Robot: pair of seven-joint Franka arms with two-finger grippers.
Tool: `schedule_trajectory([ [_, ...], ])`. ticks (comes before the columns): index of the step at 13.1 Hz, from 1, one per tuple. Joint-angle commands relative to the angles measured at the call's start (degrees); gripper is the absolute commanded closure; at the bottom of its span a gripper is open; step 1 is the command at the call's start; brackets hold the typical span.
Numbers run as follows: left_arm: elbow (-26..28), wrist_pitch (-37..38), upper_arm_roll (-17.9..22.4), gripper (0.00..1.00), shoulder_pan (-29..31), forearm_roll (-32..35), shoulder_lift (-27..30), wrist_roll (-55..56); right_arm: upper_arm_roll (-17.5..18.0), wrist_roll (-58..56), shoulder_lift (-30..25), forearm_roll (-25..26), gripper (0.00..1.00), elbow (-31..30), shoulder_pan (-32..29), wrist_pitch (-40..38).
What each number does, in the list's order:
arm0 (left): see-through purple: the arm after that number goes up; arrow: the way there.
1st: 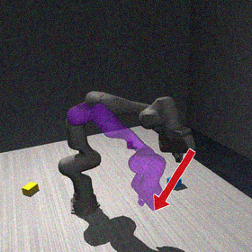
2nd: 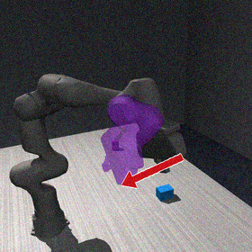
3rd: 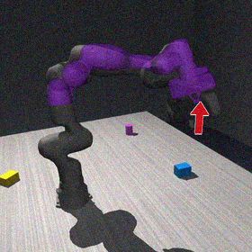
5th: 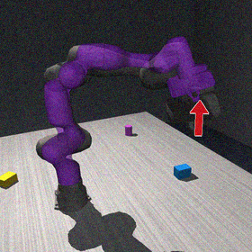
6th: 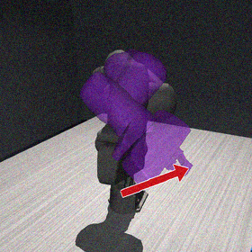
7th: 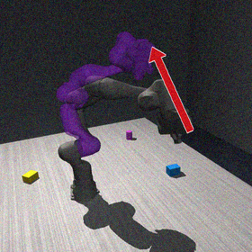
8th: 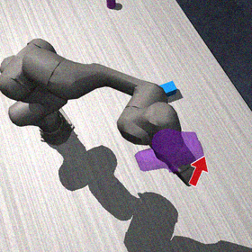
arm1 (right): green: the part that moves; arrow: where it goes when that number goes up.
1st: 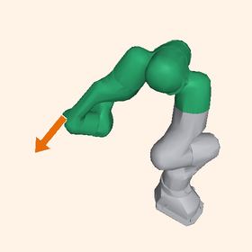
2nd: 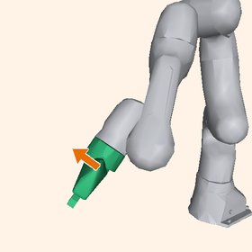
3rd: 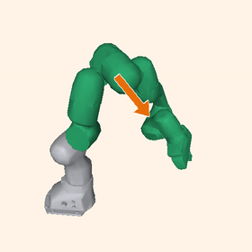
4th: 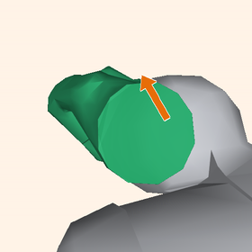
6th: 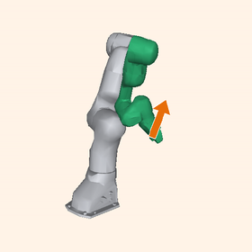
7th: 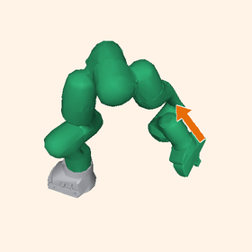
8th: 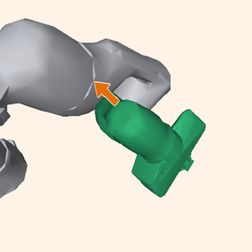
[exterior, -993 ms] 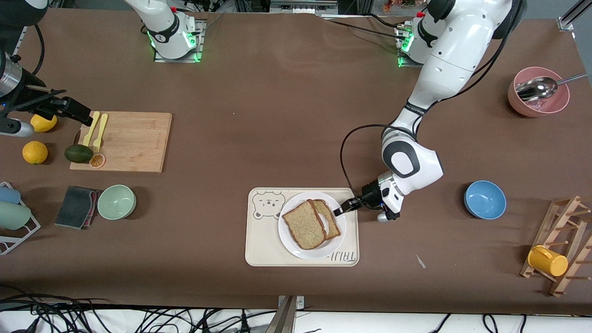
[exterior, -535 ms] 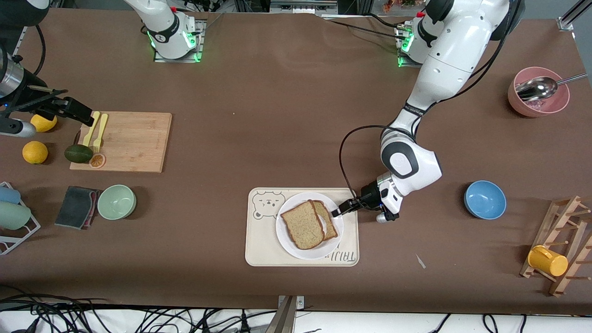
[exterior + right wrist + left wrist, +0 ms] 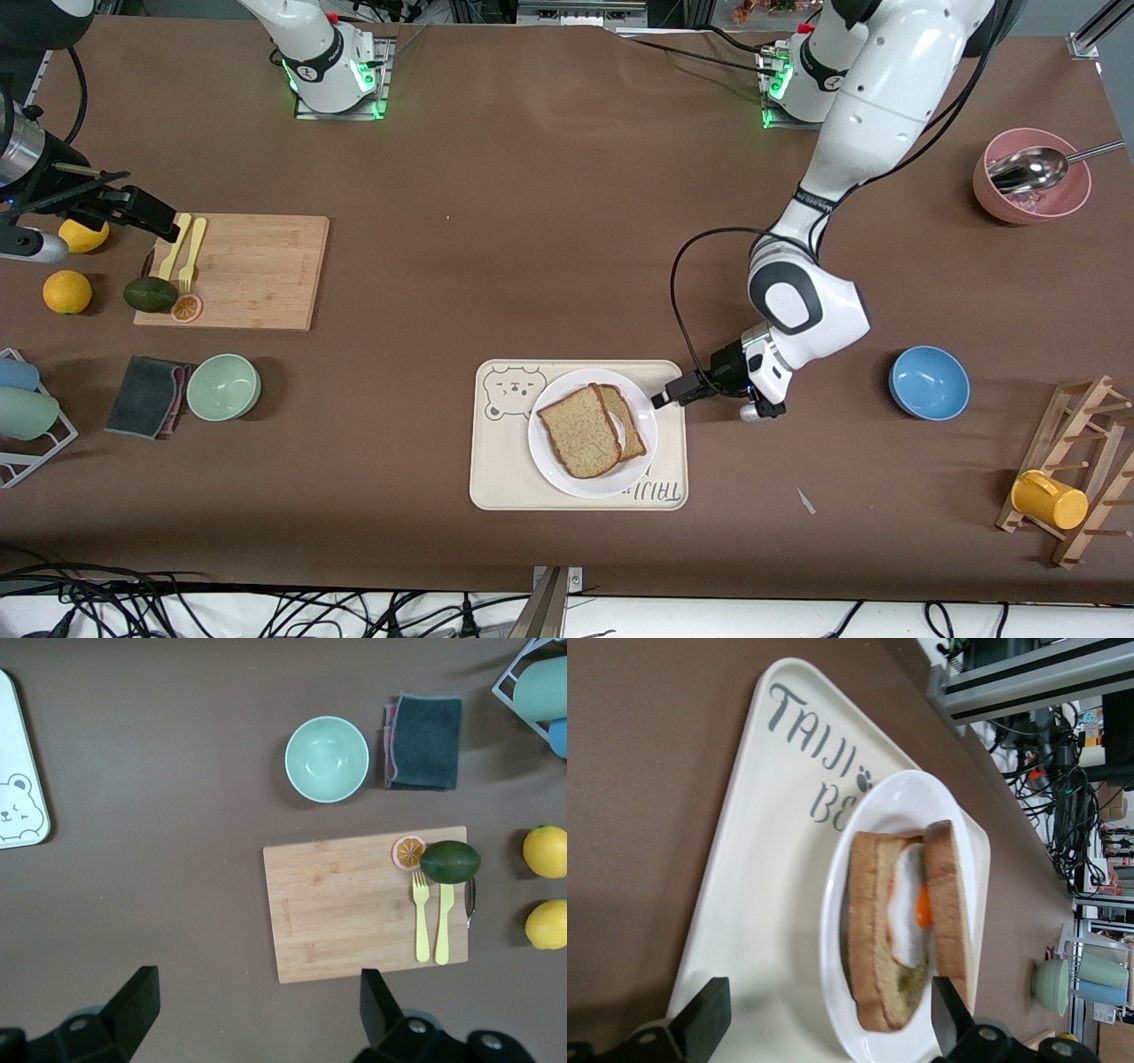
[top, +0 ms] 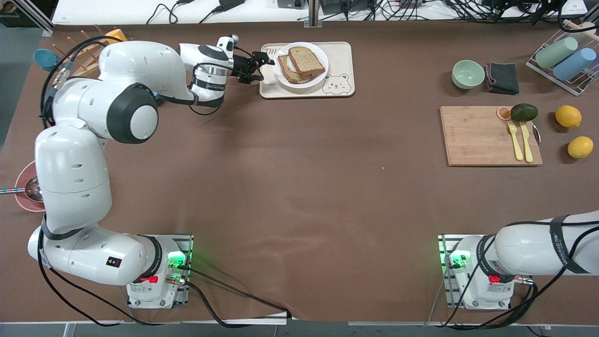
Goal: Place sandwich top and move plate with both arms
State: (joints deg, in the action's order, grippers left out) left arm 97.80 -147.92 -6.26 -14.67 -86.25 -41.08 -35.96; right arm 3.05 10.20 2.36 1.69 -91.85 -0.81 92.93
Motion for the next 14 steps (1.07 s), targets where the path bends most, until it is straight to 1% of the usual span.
schedule_trajectory([
  [1,11.86,0.09,-0.60,0.01,1.75,1.88,11.08,1.42,0.38,-0.10,-0.60,0.42,0.00,0.01,-0.16,0.68],
  [3,17.57,0.00,-0.60,0.00,3.41,2.14,17.41,1.25,0.29,-0.97,-0.34,-0.19,0.00,0.35,-0.16,0.94],
  [5,23.29,0.09,-0.60,0.00,6.74,9.48,23.74,1.16,0.20,-1.41,-0.16,-0.37,0.00,0.53,-0.16,1.03],
  [8,27.26,3.33,-0.60,0.01,10.87,17.58,28.59,1.16,-0.32,-1.32,-0.16,-0.80,0.00,0.62,-0.42,1.12],
  [9,28.40,5.34,-0.60,0.00,12.72,21.87,29.56,1.16,-0.32,-1.06,-0.42,-0.63,0.00,0.71,-0.34,1.12],
  [10,29.45,8.76,-0.60,0.00,15.96,26.70,31.40,1.24,-0.32,-0.45,-0.60,-0.63,0.00,0.88,-0.34,0.94],
  [11,29.46,14.97,-0.60,0.00,20.08,31.71,32.90,1.42,-0.23,-0.36,-0.69,-0.72,0.00,1.06,-0.34,0.68],
  [12,28.94,21.64,-0.51,0.00,24.21,38.02,34.30,2.20,-0.23,-0.27,-0.86,-0.72,0.00,1.15,-0.34,0.33],
  [13,27.63,25.89,-0.42,0.00,26.60,45.14,35.10,4.56,-0.23,-0.62,-0.95,-0.72,0.00,1.15,-0.34,-0.46],
  [14,25.70,28.72,-0.16,0.00,27.15,51.91,35.89,8.59,0.20,-0.62,-0.95,-0.63,0.00,1.32,-0.25,-0.64],
])
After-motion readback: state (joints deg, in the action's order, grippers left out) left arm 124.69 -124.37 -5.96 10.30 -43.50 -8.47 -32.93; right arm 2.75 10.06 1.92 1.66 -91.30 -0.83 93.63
